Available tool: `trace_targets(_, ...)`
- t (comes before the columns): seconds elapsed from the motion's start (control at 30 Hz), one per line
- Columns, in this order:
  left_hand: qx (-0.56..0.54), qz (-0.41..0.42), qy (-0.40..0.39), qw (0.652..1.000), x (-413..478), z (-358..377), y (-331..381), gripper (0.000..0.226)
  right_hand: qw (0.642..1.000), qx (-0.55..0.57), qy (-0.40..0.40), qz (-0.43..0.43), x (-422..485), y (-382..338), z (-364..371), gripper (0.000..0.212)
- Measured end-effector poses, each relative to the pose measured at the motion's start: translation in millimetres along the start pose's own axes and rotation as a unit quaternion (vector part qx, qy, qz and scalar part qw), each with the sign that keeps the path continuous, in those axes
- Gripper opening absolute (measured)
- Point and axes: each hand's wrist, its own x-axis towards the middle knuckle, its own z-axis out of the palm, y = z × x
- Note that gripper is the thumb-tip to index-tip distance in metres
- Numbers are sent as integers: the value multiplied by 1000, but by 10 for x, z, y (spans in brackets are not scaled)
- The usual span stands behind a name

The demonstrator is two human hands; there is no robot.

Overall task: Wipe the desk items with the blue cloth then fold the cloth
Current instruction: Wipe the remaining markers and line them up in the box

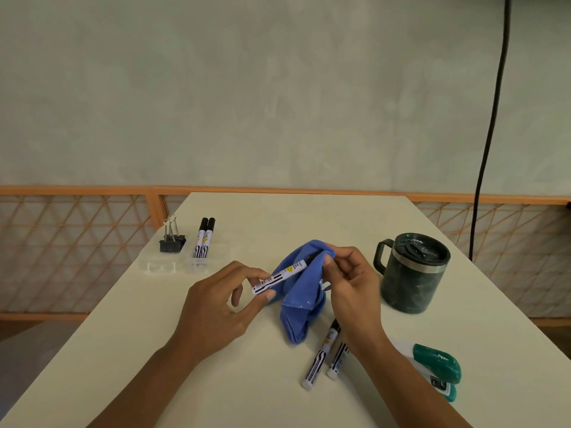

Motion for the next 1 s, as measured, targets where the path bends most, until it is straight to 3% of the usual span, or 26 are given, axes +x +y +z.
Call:
trace_targets(0.23,-25,-56,9,998,25,82,1,15,1000,15,-10,6,14,21,1,8)
trace_targets(0.53,-9,-38,50,998,41,25,-35,13,997,35,-71,27,-45,-92,50,31)
trace_targets(0.73,-10,-14,43,999,24,-13,-11,12,999,-33,-30,4,7,-23,6,7)
trace_targets(1.0,4,3,62,998,34,-21,-18,14,999,-20,-45,13,4,-35,20,18)
